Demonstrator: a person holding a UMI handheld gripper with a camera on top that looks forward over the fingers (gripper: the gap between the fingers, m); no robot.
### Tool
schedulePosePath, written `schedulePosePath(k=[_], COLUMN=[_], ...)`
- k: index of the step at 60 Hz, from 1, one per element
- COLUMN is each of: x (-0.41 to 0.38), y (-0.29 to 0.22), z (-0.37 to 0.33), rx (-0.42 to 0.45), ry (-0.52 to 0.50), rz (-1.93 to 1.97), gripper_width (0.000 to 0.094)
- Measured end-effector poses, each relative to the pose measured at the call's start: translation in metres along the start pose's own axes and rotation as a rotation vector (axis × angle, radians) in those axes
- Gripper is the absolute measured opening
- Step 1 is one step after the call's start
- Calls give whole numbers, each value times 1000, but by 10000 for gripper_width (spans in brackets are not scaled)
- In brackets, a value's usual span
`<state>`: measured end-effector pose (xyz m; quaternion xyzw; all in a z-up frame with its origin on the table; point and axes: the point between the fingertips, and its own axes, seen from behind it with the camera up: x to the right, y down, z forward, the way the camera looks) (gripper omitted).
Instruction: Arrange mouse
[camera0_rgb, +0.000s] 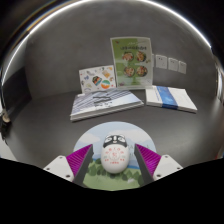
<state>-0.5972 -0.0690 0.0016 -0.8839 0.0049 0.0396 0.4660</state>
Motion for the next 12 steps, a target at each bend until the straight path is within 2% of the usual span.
schedulePosePath(k=[12], x=[24], y=[18], z=[-75], rx=[28], ry=[-94], rz=[35], gripper_width=[838])
